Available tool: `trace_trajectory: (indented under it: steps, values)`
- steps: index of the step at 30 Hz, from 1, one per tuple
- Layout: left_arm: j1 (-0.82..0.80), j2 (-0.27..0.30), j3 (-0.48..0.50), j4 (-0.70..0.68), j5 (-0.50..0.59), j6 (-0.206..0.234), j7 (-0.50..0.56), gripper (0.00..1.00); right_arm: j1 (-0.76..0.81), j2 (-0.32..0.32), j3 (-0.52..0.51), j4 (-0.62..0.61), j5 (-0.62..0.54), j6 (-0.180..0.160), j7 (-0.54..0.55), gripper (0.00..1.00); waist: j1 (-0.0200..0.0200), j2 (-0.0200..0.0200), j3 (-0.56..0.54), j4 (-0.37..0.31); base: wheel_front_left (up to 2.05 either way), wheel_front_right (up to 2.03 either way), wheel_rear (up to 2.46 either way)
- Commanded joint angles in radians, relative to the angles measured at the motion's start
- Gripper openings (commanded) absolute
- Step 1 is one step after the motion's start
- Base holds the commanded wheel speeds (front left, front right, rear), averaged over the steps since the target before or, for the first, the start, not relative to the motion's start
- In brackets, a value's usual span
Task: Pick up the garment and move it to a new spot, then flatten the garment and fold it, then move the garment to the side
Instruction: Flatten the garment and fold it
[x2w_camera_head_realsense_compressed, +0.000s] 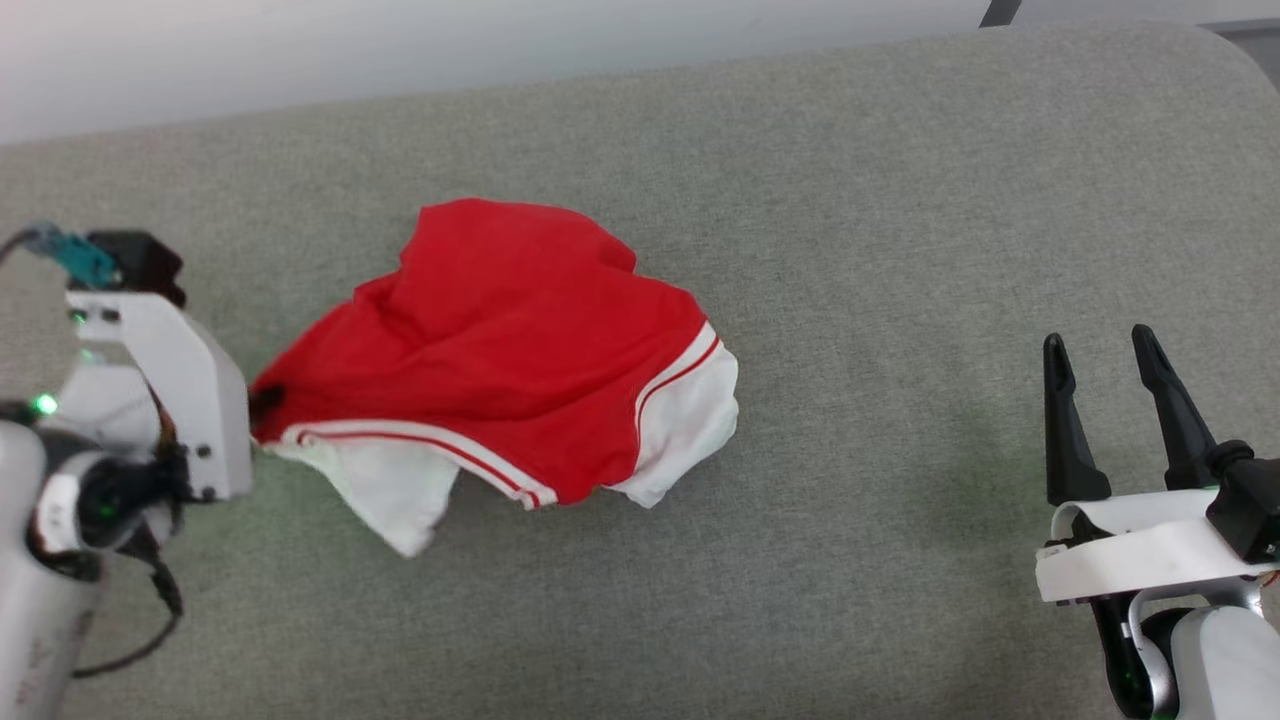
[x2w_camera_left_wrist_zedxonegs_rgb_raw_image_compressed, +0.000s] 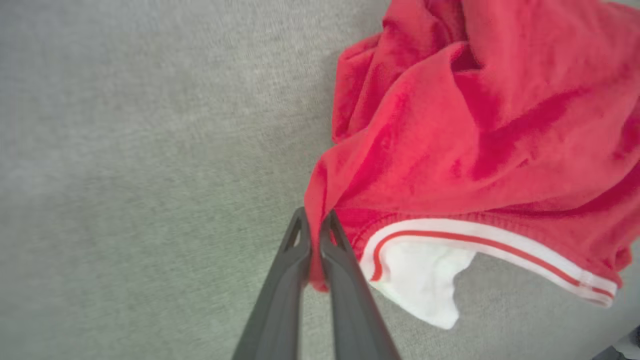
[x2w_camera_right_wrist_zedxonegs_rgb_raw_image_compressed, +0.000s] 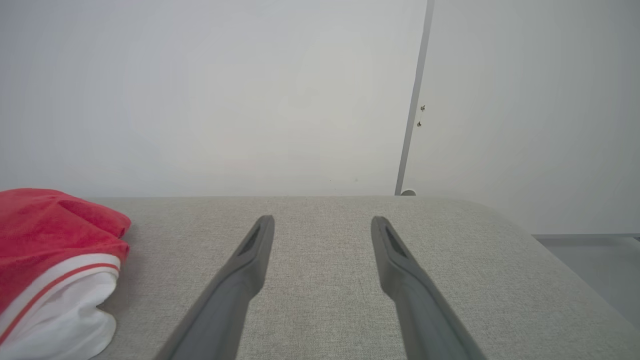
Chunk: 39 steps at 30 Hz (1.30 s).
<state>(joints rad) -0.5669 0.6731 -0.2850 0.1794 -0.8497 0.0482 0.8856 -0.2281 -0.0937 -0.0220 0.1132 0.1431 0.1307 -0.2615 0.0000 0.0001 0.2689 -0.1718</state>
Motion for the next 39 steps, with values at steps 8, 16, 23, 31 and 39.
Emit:
trace_trajectory:
  steps: [8, 16, 23, 31, 39]
  values:
    - [-0.068, 0.065, 0.001, -0.12, 0.044, 0.019, 0.049, 0.0, 0.014, 0.0, 0.012, 0.005, 0.004, 0.0, -0.005, 1.0, 0.0, -0.0001, -0.012, -0.006, 0.0, 0.0, 0.0]
    - [-0.146, -0.026, -0.055, -0.203, 0.014, -0.014, 0.063, 0.0, 0.012, 0.004, 0.021, 0.011, 0.007, 0.0, -0.005, 1.0, 0.0, -0.0001, -0.019, -0.022, 0.0, 0.0, 0.0]
    - [-0.152, -0.133, -0.133, -0.242, -0.039, -0.034, 0.102, 0.0, 0.017, 0.01, 0.022, 0.01, 0.014, 0.0, -0.005, 1.0, 0.0, -0.0001, -0.013, -0.044, 0.0, 0.0, 0.0]
    - [-0.122, -0.188, -0.199, -0.224, -0.06, -0.06, 0.119, 0.0, 0.011, 0.021, 0.023, 0.007, 0.013, 0.0, -0.005, 1.0, 0.0, -0.0001, 0.004, -0.059, 0.0, 0.0, 0.0]
    - [-0.125, -0.218, -0.218, -0.176, -0.061, -0.095, 0.08, 0.95, 0.001, 0.028, 0.017, 0.01, 0.014, 0.0, -0.005, 1.0, 0.0, -0.0001, 0.012, -0.058, 0.0, 0.0, 0.0]
